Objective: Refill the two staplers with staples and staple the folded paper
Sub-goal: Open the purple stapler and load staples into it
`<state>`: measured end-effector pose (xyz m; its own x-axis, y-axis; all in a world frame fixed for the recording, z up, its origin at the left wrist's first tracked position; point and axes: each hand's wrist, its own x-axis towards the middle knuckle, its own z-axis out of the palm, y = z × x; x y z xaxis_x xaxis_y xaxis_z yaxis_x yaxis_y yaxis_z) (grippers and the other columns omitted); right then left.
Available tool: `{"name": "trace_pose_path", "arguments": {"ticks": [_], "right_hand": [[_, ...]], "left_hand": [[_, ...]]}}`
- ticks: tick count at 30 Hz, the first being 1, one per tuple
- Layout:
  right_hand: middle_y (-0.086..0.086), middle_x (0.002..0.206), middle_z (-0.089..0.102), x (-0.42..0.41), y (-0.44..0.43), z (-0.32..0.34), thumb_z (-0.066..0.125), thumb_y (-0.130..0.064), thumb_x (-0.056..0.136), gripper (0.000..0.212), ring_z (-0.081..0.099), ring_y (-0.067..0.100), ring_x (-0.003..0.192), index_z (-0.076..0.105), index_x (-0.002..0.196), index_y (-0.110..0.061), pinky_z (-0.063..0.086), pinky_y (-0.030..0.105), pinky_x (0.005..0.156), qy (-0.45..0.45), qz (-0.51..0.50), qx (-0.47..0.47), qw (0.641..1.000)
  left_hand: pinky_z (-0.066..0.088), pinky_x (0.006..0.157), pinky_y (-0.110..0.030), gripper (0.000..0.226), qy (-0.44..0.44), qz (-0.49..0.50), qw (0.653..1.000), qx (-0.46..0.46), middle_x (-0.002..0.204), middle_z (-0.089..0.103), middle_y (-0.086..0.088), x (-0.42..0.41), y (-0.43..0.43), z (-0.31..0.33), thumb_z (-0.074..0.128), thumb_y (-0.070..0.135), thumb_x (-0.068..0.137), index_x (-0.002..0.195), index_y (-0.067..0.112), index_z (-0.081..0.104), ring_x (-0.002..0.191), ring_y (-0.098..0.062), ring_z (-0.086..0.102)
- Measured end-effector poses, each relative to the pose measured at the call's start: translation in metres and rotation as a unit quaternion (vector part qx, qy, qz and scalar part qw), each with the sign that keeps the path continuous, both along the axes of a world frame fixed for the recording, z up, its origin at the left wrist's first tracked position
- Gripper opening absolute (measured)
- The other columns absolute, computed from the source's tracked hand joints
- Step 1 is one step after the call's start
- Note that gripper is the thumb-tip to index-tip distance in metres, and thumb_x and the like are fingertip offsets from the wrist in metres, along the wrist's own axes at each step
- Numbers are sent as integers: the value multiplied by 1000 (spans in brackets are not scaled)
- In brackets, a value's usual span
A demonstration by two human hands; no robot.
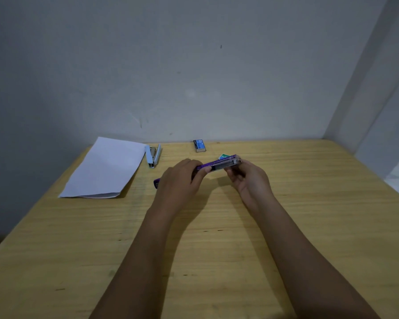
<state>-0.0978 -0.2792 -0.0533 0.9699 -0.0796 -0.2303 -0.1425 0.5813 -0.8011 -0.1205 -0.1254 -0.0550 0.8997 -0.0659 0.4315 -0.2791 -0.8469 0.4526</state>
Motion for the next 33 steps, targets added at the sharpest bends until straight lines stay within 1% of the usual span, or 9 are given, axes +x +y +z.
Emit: {"name": "trace_pose_path", "arguments": {"ticks": [5,10,18,21,24,26,29,31,33], "right_hand": [[14,91,61,1,0,-3,44,-16,97,18,59,21,80,54,90,-3,58,22,59,63,23,153,986],[14,91,63,-2,1,2,40,-17,98,24,61,23,87,57,91,-1,51,30,84,93,38,178,979],[17,89,65,-5,1,5,38,-14,98,27,63,25,85,57,88,3,54,31,86,79,35,207,975],[18,91,68,3,-2,-2,40,-6,95,22,66,23,85,59,90,3,57,24,74,28,22,129,991],[16,90,68,14,3,-12,37,11,90,27,65,15,77,59,86,-5,55,17,68,-49,-8,-81,995],[16,96,64,15,10,-23,35,19,83,34,62,14,79,59,89,-3,51,15,71,-117,-6,-246,962],[8,103,60,9,19,-34,32,24,78,46,59,16,94,59,108,0,48,15,85,-220,50,-452,863],[2,110,60,6,22,-34,35,17,84,45,58,12,103,58,115,-6,44,18,94,-252,88,-513,816],[-5,111,59,5,21,-33,42,6,90,36,56,5,104,59,118,-11,41,10,91,-263,96,-527,802]], "left_hand": [[39,80,-29,38,-66,6,997,36,99,63,-1,3,2,-3,54,39,91,118,14,61,89,-17,57],[40,74,-28,37,-160,5,983,95,87,67,-1,5,5,-5,54,41,84,105,14,68,78,-19,62],[35,76,-23,41,-205,15,977,63,92,69,-2,3,4,-1,49,43,87,105,10,67,81,-19,62],[33,78,-26,40,-169,64,984,-6,95,68,-4,2,9,3,47,43,91,107,10,65,84,-22,60],[34,78,-32,35,-123,122,983,-67,93,67,-3,5,19,2,46,40,95,107,12,64,79,-21,53],[37,76,-32,36,-98,143,978,-112,86,66,-5,5,24,0,46,40,95,105,11,65,74,-17,48],[43,72,-34,39,-57,162,977,-130,74,59,-1,6,27,-5,43,43,96,101,12,66,72,-19,53],[47,76,-39,40,-40,165,976,-139,73,57,3,6,27,-7,43,44,96,100,12,67,73,-20,55],[49,77,-41,40,-35,167,975,-142,72,58,3,6,26,-8,42,43,96,99,12,67,73,-20,56]]}}
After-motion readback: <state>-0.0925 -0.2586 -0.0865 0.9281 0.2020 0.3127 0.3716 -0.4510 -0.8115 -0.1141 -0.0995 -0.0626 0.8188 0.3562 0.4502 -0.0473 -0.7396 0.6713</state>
